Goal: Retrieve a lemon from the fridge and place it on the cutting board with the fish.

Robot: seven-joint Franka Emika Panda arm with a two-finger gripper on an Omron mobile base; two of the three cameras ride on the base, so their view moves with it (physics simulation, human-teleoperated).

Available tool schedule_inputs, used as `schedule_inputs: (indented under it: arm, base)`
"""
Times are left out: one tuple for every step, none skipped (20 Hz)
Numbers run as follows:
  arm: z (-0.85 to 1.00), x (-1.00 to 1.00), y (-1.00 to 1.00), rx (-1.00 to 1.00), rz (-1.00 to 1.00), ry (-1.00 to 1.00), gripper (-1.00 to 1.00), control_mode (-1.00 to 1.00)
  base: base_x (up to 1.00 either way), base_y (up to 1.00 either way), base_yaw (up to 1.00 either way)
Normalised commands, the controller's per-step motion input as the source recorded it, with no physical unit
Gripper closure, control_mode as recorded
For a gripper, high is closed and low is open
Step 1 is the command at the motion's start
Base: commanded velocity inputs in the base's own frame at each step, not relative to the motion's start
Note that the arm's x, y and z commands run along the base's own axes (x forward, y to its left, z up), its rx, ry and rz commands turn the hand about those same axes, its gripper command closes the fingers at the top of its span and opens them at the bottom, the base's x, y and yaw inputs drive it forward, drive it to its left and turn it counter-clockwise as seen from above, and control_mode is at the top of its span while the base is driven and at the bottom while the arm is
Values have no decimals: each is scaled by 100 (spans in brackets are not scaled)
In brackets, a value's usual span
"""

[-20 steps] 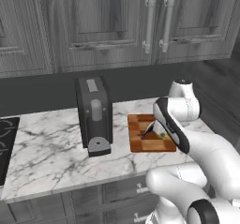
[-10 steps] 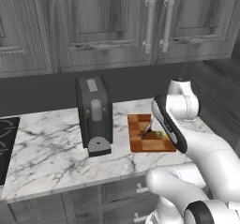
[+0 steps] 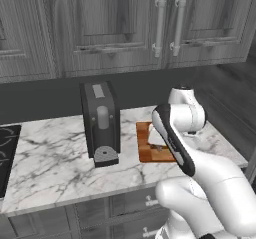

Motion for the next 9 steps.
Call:
schedule_inputs:
  arm:
    - [0,-38,33,0,19,0,-100,-100]
    - [0,-39,29,0,25,0,-100,-100]
    - [0,-34,26,0,30,0,-100,-100]
    - [0,-29,27,0,36,-1,-100,-100]
    - [0,-19,24,0,46,-3,-100,-100]
    - [0,-6,25,0,51,-2,-100,-100]
    - [0,0,24,0,52,-2,-100,-100]
    - [0,0,16,0,52,-4,-100,-100]
    - [0,0,14,-2,51,-4,-100,-100]
  base:
    - [0,0,0]
    - [0,0,0]
    - [0,0,0]
    - [0,0,0]
    - [0,0,0]
    - [0,0,0]
    - [0,0,0]
    - [0,0,0]
    - [0,0,0]
